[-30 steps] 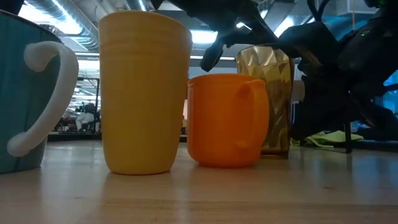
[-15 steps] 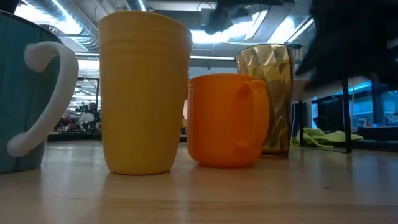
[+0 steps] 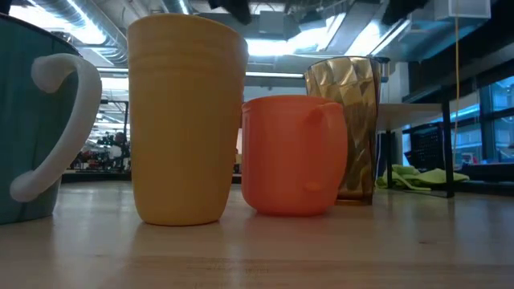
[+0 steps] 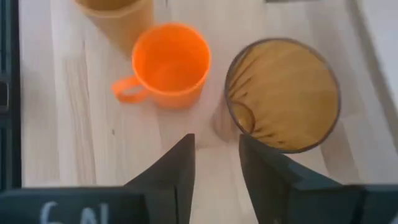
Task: Stack small to large cups/mugs on shelf
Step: Put the brown cup on the shelf
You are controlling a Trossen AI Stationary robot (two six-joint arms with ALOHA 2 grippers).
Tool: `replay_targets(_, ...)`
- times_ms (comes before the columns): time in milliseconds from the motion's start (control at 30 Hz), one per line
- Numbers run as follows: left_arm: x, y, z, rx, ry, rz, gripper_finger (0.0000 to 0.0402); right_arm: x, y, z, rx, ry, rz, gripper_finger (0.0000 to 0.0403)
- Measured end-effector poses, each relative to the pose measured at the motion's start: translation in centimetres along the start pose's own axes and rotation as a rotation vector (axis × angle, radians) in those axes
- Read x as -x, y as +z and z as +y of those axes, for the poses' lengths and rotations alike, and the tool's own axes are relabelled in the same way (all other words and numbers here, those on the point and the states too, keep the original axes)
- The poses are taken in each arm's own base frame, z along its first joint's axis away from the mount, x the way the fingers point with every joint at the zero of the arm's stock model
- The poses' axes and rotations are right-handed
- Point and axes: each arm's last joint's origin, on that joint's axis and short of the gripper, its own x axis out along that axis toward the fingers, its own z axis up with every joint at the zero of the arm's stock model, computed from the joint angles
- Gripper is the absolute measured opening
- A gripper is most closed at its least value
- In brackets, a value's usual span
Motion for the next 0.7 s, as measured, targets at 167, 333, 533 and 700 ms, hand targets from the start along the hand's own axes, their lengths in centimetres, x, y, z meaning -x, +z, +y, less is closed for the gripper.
replay_targets(167, 0.1, -1.0, -0.7, -0.105, 0.049, 0.069, 0.0056, -1.8, 1.3, -2.5, 0.004, 0.104, 0.128, 0.0144)
replay_targets(333, 0.3, -1.9, -1.0, -0.152, 0.062, 0.138, 0.0047, -3.1, 2.0, -3.3, 0.029, 0.128, 0.159, 0.0153)
replay_targets(533, 0.4, -2.3, -0.8, -0.221, 0.073, 0.189, 0.004, -4.3, 2.0, -2.8, 0.147, 0.151, 0.178, 0.0153)
replay_targets(700, 0.5, -2.6, -0.8, -0.259, 0.096, 0.213, 0.0043, -5.2, 2.0, -2.7, 0.225, 0.151, 0.196, 0.0153)
